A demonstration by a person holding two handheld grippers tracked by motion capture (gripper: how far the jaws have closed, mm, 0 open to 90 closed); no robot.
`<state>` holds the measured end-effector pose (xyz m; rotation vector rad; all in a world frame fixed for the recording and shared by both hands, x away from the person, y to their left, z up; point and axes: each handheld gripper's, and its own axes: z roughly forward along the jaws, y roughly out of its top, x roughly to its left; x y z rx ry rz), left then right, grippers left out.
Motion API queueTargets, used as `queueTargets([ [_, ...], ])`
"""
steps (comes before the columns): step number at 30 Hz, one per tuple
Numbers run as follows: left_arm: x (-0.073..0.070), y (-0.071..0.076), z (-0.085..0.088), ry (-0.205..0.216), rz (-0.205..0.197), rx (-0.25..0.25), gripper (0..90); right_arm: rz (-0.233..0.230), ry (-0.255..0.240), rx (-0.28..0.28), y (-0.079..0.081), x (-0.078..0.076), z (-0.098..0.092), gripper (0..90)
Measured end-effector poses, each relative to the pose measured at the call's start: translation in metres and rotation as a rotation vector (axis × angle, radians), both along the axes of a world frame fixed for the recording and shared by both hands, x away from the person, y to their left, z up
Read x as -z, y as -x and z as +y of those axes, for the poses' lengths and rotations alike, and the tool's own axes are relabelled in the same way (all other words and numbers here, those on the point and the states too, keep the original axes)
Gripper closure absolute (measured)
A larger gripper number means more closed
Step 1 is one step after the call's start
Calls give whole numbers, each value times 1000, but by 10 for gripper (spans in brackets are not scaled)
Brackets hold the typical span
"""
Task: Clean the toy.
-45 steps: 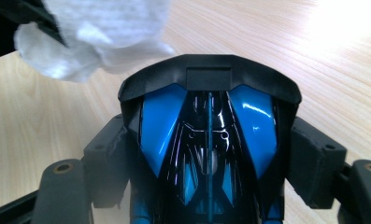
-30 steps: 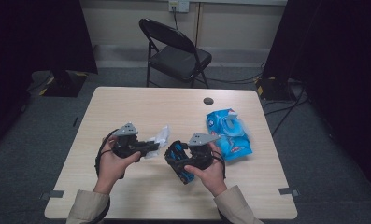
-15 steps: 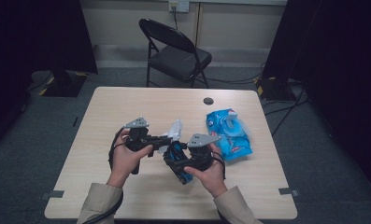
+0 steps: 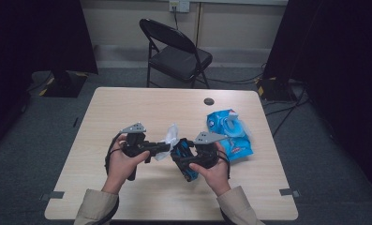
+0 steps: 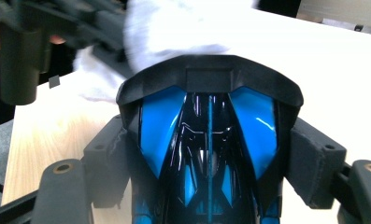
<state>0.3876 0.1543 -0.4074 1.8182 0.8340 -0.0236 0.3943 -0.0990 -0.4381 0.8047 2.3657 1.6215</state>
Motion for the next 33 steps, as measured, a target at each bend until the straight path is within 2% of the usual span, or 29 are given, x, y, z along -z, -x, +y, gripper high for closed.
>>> queueTargets([
  [4, 2, 4, -2, -1, 10, 31, 847, 5, -2, 22, -4, 1, -7, 260],
  [8, 3, 6, -5, -19, 11, 59, 849, 0, 1, 31, -4, 0, -9, 260],
  [19, 14, 11, -10, -114, 36, 142, 851, -5, -11, 32, -5, -2, -11, 260],
  [23, 19, 12, -11, -108, 46, 143, 850, -7, -14, 22, -4, -4, -10, 260],
  [25, 20, 11, -10, -126, 47, 136, 850, -10, -16, 21, -3, -5, -10, 260],
  [28, 20, 8, -2, -110, 46, 113, 849, -7, -18, 21, -4, -5, -11, 260],
  [33, 6, 2, 16, -25, 31, 54, 848, -8, -26, 13, -3, -5, -12, 260],
])
